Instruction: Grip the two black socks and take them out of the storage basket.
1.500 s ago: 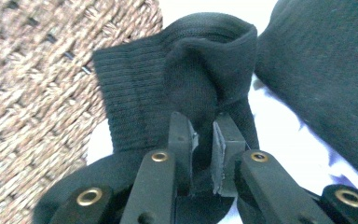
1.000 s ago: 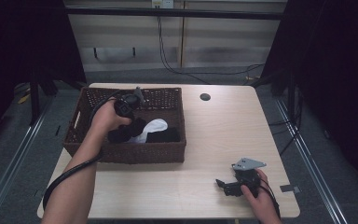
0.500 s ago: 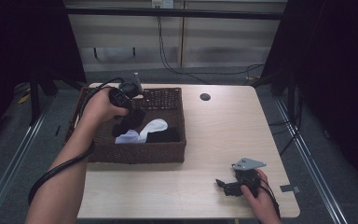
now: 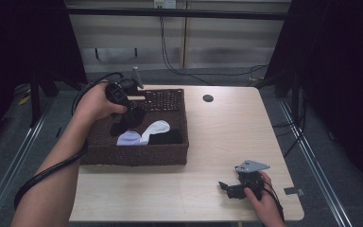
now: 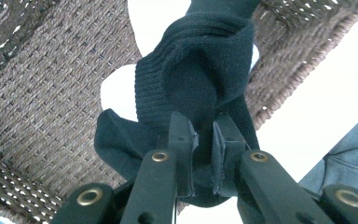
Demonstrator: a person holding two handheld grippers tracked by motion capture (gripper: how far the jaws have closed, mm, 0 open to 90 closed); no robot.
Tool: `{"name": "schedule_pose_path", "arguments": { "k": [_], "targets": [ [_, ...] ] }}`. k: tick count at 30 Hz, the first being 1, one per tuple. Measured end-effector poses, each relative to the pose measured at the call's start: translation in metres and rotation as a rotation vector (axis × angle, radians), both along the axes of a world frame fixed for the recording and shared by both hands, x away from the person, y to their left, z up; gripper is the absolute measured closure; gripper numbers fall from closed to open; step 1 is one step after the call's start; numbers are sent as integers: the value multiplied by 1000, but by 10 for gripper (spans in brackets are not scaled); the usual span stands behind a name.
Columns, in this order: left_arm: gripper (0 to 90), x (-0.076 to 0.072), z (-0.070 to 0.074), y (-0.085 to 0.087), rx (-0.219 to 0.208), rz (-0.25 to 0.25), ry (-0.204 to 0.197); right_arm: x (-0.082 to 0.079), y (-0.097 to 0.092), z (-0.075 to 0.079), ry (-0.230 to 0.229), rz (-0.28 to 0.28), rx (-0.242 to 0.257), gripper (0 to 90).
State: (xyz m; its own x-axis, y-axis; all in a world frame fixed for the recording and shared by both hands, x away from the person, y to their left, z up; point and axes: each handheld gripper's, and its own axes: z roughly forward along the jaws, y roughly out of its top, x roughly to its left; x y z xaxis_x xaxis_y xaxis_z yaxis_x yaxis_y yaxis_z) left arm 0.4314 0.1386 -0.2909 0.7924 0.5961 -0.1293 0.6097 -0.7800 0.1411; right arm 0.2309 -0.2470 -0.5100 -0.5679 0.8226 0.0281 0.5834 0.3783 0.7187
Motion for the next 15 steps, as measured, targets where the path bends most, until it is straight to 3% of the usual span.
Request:
{"name": "schedule_pose_path", "arguments": {
  "k": [7, 15],
  "targets": [
    [805, -17, 13, 1, -14, -17, -6, 0, 0, 0, 0, 0, 0, 113],
    [805, -34, 14, 0, -7, -47, 0, 0, 0, 0, 0, 0, -1, 113]
  ]
}}
